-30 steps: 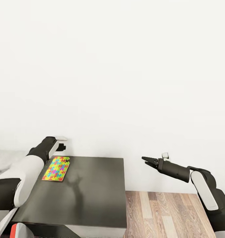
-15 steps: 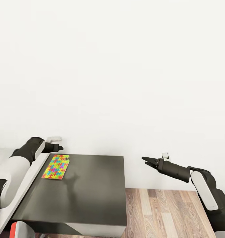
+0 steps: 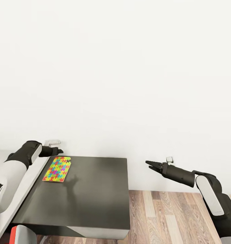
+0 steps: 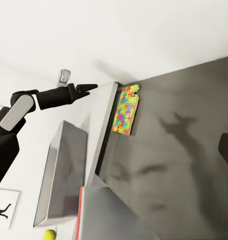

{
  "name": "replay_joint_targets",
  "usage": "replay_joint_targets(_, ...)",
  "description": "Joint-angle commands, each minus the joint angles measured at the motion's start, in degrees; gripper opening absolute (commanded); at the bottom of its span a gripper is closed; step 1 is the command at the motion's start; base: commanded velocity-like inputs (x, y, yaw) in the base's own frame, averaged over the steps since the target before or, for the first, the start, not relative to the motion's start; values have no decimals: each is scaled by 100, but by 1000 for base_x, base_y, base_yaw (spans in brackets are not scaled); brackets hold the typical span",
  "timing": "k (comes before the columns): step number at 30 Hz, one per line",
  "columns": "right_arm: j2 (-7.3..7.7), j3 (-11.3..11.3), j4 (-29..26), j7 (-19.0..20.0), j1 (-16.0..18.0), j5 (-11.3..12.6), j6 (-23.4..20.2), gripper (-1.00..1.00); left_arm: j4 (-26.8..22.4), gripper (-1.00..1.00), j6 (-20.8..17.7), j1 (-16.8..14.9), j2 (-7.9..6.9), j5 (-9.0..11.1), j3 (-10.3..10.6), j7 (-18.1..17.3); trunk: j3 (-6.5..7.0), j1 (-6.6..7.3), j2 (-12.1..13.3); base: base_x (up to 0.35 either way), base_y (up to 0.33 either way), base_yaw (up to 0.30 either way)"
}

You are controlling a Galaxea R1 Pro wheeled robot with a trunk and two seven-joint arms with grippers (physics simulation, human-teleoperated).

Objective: Put all the toys in the child's room - the three board games (two on the bed and one on the table), the two jigsaw puzzles on the table, and the tennis ball on the table - inside the toy box on the table in the child's room.

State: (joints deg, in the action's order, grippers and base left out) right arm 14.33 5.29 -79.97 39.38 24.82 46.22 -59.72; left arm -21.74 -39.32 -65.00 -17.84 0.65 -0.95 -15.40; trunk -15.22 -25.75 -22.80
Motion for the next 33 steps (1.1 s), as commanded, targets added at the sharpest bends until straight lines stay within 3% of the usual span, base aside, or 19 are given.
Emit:
replay_joint_targets(1,0,7,-1,35,5,-25,-28,100,-6,100,-33,-4,-2,5,-12,-18,-21,-3,-12,0,0,0)
replay_joint_targets(10,0,7,-1,35,5,-25,-28,100,-6,100,-37,-4,-14,15,-14,-125,-106,-3,-12,0,0,0)
replay_joint_targets(23,0,7,-1,35,5,-25,-28,100,-6,100,-47,-4,-417,13,-22,-720,-228,-3,-12,0,0,0)
replay_joint_targets(33,0,7,-9,35,5,-25,-28,100,-6,100,-35,-4,-511,1,-9,-1130,-323,-3,-12,0,0,0)
